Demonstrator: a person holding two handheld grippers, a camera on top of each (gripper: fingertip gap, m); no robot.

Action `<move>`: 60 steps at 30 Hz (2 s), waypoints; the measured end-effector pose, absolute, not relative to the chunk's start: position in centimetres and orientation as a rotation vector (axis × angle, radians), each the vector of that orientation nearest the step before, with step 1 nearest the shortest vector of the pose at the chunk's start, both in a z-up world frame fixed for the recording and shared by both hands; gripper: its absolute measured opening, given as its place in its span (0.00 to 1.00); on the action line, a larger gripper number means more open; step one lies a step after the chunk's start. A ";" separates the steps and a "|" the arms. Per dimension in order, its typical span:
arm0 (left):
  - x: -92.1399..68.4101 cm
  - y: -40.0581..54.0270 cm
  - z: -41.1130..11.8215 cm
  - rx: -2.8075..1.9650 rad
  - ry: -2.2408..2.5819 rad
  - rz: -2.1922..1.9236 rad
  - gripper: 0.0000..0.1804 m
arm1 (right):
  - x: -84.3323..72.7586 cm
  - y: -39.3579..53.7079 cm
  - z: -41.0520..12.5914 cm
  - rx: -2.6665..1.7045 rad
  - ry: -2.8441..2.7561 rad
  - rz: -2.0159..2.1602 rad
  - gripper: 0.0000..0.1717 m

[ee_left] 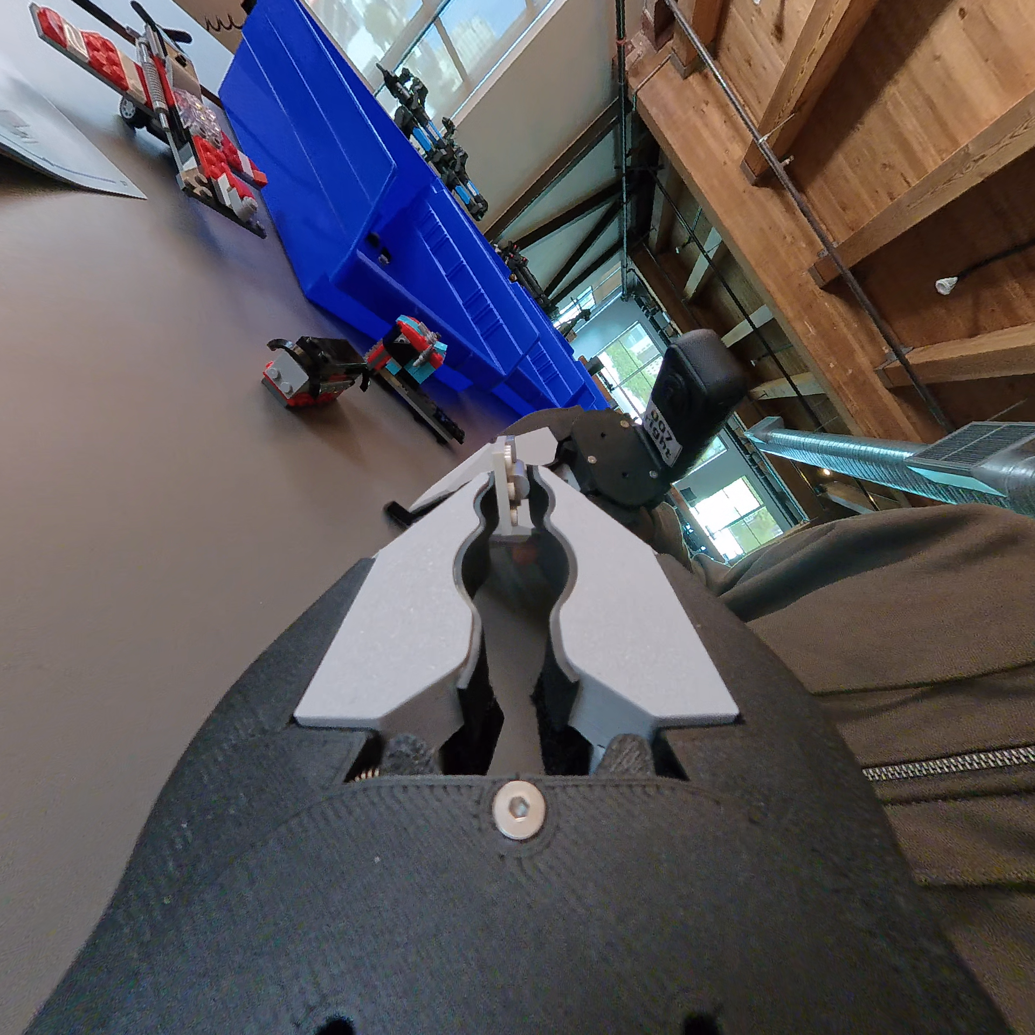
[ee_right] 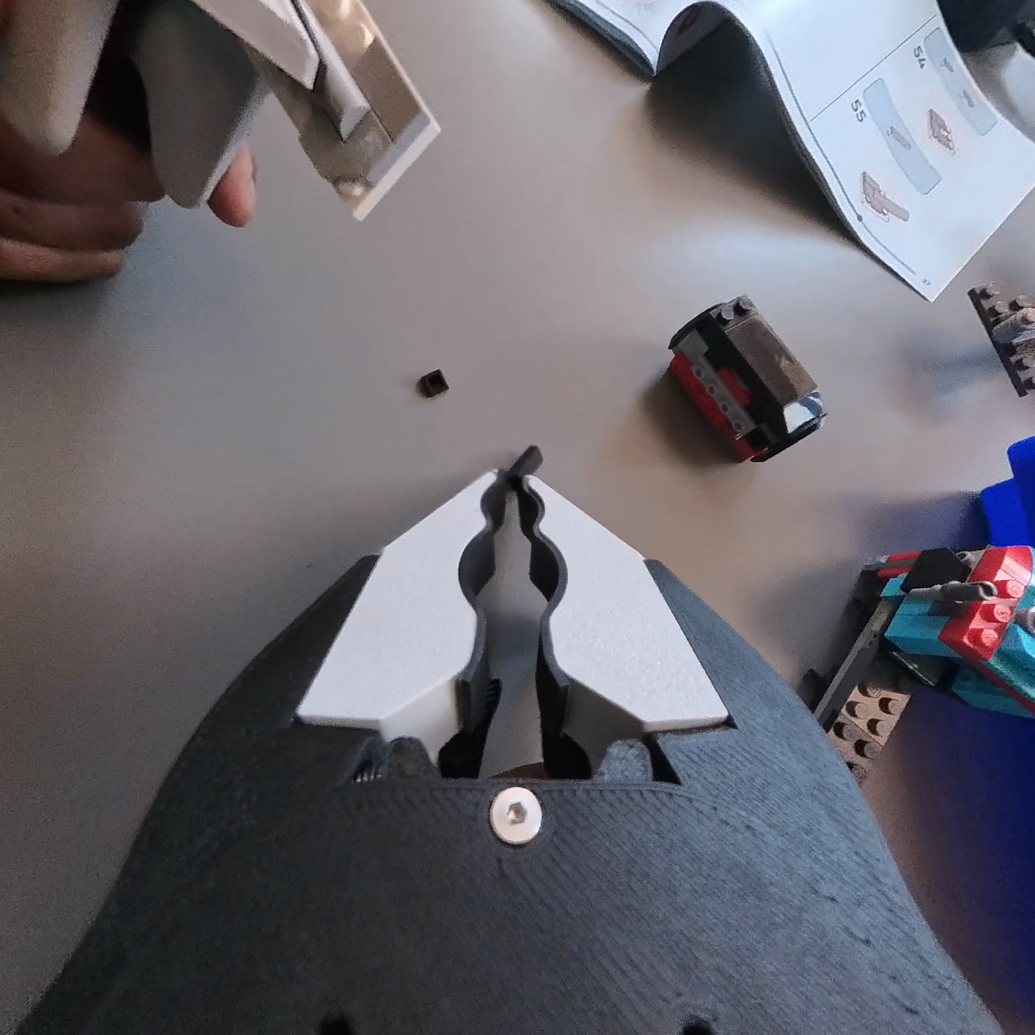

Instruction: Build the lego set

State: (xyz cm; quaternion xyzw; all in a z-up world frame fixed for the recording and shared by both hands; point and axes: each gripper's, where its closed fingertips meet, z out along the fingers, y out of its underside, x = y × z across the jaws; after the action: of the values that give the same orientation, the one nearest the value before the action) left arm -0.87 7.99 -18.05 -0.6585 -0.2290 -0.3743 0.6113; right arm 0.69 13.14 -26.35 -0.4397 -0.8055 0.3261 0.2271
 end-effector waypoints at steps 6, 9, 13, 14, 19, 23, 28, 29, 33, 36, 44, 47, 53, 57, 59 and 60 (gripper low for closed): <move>-0.8 8.0 -18.1 -1.521 -0.526 -0.870 0.05 | 0.7 13.3 -26.2 -1.152 -2.245 0.914 0.03; -0.8 8.0 -18.1 -1.523 -0.525 -0.872 0.05 | 0.6 13.2 -25.5 -1.059 -2.242 0.917 0.03; -0.6 8.1 -18.2 -1.535 -0.523 -0.882 0.05 | 0.1 12.9 -22.8 -0.854 -2.194 0.947 0.03; -0.6 8.2 -18.3 -1.540 -0.525 -0.886 0.05 | 0.0 12.7 -21.9 -0.800 -2.181 0.960 0.02; -0.5 8.2 -18.3 -1.539 -0.524 -0.899 0.05 | -0.1 10.7 -18.2 -0.533 -2.187 1.029 0.02; -0.4 8.2 -18.3 -1.540 -0.518 -0.899 0.05 | -0.1 9.0 -16.4 -0.365 -2.214 1.017 0.02; 0.0 8.2 -18.2 -1.551 -0.494 -0.900 0.05 | -0.3 7.6 -16.8 -0.229 -2.291 0.950 0.02; 0.0 8.2 -18.2 -1.551 -0.488 -0.903 0.05 | -0.3 7.6 -17.0 -0.223 -2.308 0.933 0.02; 0.5 8.2 -18.2 -1.560 -0.463 -0.915 0.05 | -0.2 7.1 -17.4 -0.183 -2.353 0.941 0.02; 0.5 8.2 -18.2 -1.562 -0.464 -0.916 0.05 | -0.2 7.1 -17.5 -0.153 -2.374 0.932 0.02; 0.9 8.2 -18.2 -1.576 -0.441 -0.921 0.05 | -0.2 7.0 -17.7 -0.054 -2.426 0.903 0.01; 0.9 8.2 -18.1 -1.568 -0.437 -0.926 0.05 | -0.1 7.0 -17.6 -0.033 -2.439 0.929 0.01; 1.0 8.2 -18.2 -1.577 -0.434 -0.924 0.05 | 0.0 7.1 -17.8 -0.054 -2.461 1.004 0.01; 0.9 8.2 -18.3 -1.578 -0.438 -0.920 0.05 | 0.0 7.3 -17.9 -0.087 -2.464 1.053 0.02; 1.0 8.3 -18.4 -1.587 -0.439 -0.913 0.05 | 0.1 7.3 -18.1 -0.098 -2.465 1.071 0.02; 1.0 8.3 -18.5 -1.593 -0.437 -0.911 0.05 | 0.1 7.4 -18.1 -0.099 -2.467 1.078 0.02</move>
State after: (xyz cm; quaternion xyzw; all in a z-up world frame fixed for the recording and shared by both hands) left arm 1.01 8.31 -18.46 -0.6835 -0.1876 -0.3908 0.5873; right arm 0.12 7.36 -18.11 -0.0359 -0.8930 0.3900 0.2218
